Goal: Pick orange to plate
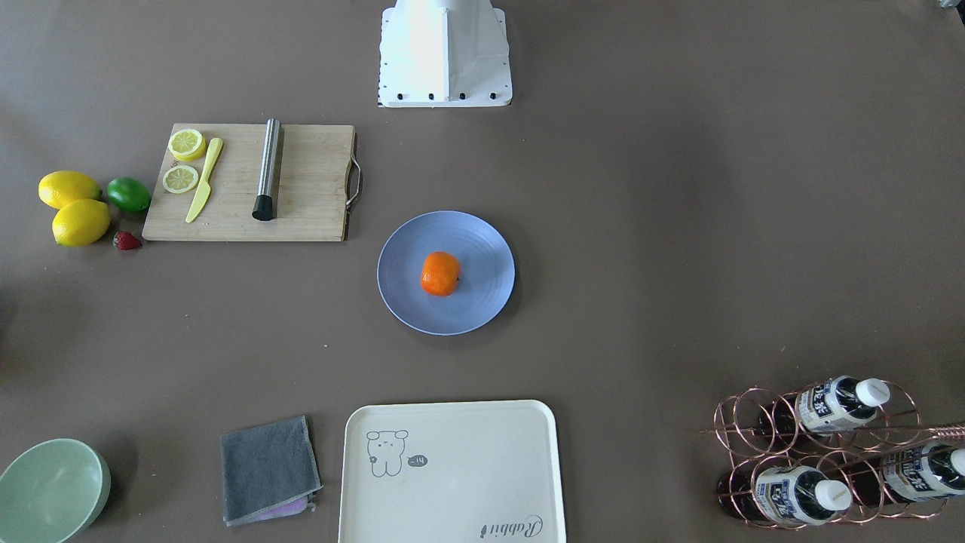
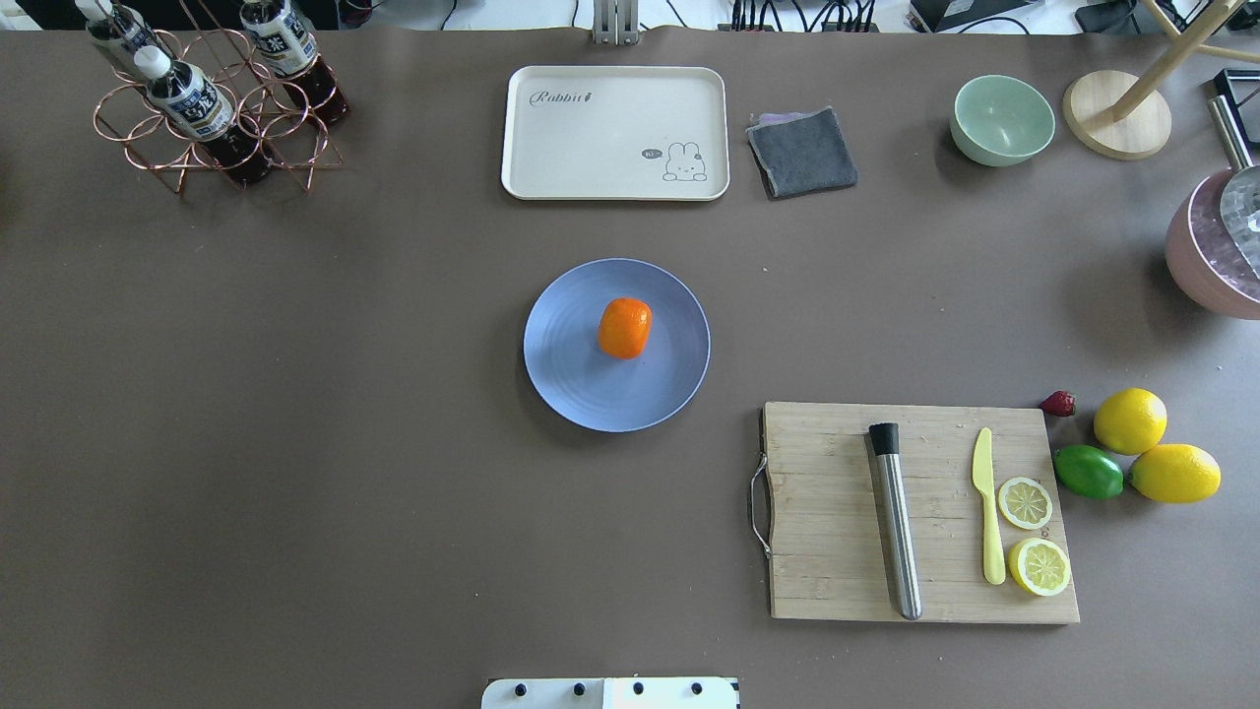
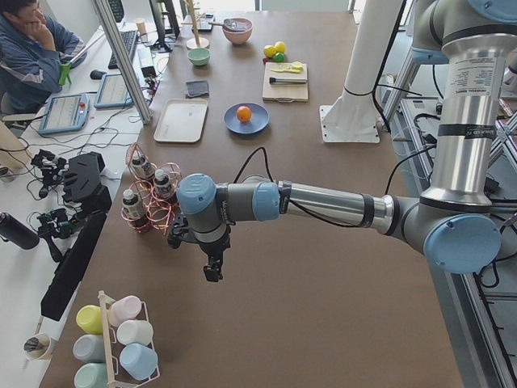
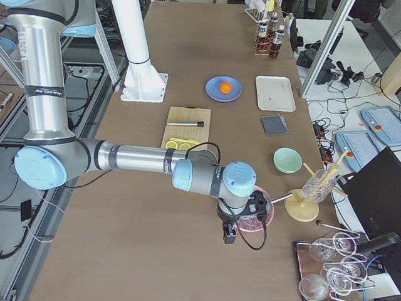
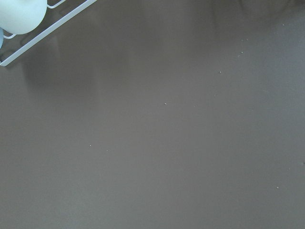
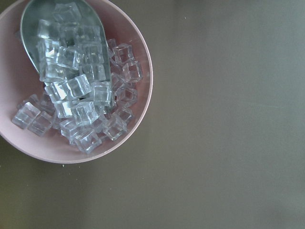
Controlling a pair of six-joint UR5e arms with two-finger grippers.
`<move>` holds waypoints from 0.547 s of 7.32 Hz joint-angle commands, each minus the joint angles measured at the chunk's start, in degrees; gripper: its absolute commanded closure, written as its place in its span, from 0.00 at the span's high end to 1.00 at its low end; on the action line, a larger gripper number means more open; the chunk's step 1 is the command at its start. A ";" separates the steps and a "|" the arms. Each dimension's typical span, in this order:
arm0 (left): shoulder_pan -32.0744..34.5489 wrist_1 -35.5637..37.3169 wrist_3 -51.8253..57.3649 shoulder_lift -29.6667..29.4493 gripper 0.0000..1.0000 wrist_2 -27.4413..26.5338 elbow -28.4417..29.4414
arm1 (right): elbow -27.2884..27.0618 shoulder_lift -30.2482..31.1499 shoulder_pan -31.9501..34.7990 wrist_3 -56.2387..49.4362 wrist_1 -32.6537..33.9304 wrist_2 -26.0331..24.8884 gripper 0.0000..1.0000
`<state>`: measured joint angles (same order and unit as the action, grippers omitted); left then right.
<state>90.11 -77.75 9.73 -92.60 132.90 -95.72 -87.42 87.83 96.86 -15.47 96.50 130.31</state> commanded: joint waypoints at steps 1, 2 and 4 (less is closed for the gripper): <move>0.07 -0.03 0.02 -0.04 0.98 0.08 -0.16 | -0.03 0.06 0.00 0.00 -0.09 0.82 1.00; 0.07 -0.03 -0.06 0.05 0.98 0.08 -0.16 | -0.03 0.06 0.00 0.00 -0.09 0.91 1.00; 0.07 -0.03 0.02 0.05 0.98 -0.01 0.10 | -0.12 0.15 0.00 -0.09 -0.09 1.43 1.00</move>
<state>90.18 -77.78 9.70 -92.56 132.92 -95.83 -87.48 87.94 96.86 -15.53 96.42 131.38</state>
